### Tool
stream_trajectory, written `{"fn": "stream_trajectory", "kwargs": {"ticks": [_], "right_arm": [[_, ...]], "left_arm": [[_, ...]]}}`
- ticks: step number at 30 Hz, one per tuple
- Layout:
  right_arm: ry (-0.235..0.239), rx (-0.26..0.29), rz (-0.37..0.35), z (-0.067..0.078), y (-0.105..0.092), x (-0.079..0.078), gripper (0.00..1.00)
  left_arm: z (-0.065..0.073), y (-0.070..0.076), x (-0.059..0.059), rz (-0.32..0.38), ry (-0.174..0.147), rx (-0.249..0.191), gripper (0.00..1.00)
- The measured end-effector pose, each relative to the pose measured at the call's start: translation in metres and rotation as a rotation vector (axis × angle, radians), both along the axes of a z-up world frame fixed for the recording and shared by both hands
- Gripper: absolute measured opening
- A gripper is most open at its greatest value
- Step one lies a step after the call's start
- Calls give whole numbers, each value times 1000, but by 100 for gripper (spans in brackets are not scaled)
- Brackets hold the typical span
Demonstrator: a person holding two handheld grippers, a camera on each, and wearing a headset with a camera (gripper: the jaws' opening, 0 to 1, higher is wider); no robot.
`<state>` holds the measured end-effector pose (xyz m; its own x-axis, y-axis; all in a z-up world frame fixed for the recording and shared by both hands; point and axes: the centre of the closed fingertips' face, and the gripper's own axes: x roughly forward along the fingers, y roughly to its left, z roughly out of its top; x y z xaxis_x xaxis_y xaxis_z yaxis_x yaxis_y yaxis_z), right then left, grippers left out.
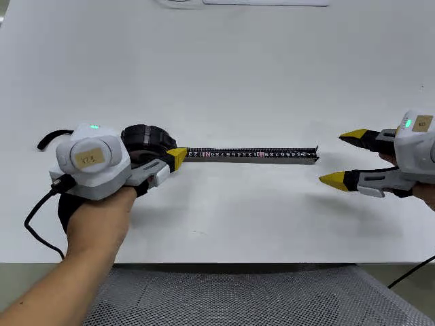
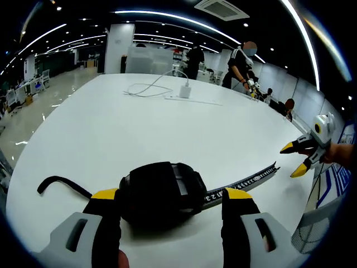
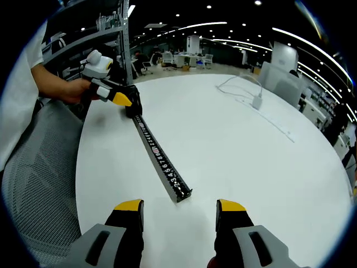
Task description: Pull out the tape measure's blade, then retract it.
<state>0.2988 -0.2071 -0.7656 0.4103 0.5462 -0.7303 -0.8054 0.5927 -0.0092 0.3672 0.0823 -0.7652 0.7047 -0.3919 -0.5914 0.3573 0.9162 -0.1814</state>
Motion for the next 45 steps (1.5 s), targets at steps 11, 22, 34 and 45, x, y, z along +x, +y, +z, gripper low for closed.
{"fn": "stream_trajectory", "kwargs": {"ticks": [11,22,34,45], "right_arm": [[11,-27,56,-9,2,10,44],[24,-38,98,-14,6,14,41],[45,-66,184,-23,18,14,34],[64,-120,291,-34,22,15,21]], "left_arm": [[-3,4,4,46,-1,29,65],[-4,8,6,74,-2,28,61],[-4,9,6,69,-1,32,60],[-4,9,6,62,1,31,60]]}}
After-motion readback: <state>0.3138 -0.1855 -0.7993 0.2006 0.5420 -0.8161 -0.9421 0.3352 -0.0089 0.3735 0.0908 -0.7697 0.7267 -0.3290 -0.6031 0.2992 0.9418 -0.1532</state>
